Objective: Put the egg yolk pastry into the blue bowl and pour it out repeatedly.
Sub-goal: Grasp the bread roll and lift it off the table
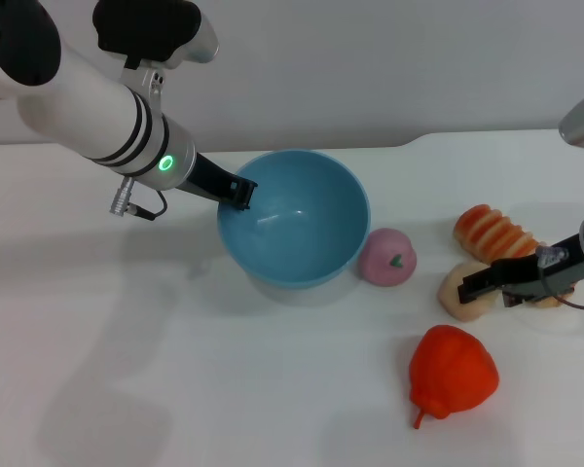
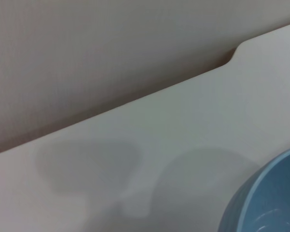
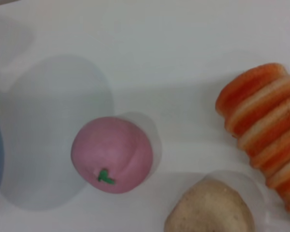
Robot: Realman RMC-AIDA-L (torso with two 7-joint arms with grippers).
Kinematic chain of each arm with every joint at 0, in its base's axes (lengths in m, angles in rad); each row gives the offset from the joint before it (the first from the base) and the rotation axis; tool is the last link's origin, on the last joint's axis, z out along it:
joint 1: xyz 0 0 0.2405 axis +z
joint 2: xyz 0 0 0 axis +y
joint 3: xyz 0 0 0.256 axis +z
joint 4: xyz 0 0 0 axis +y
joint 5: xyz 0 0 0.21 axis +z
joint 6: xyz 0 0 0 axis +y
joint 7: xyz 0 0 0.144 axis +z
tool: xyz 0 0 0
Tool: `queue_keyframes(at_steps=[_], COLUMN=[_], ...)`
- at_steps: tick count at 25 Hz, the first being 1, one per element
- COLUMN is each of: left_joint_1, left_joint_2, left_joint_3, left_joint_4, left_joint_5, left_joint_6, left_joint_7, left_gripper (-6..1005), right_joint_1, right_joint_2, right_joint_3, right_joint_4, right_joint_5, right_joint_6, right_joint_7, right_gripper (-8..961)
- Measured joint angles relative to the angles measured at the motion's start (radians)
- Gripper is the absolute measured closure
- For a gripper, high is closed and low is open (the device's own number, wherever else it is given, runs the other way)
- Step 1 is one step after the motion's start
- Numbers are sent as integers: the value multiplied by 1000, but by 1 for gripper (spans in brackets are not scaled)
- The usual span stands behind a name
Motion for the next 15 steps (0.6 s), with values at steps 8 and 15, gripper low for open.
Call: queue_keyframes(at_steps=[8, 15], left_joint_1=[2, 3], left_joint_2=[1, 2], left_joint_3=[-1, -2], left_joint_4=[0, -1], left_joint_5=[0, 0], left_joint_6=[1, 1], left_joint_7=[0, 0], left_gripper=[1000, 1000], right_joint_1=[0, -11], right_joint_2=[-1, -1], right_joint_3=[-6, 0], right_joint_4=[13, 8], right_joint_5=[-8, -14], right_joint_6=[34, 73], right_joint_7=[1, -1], right_gripper=[266, 390])
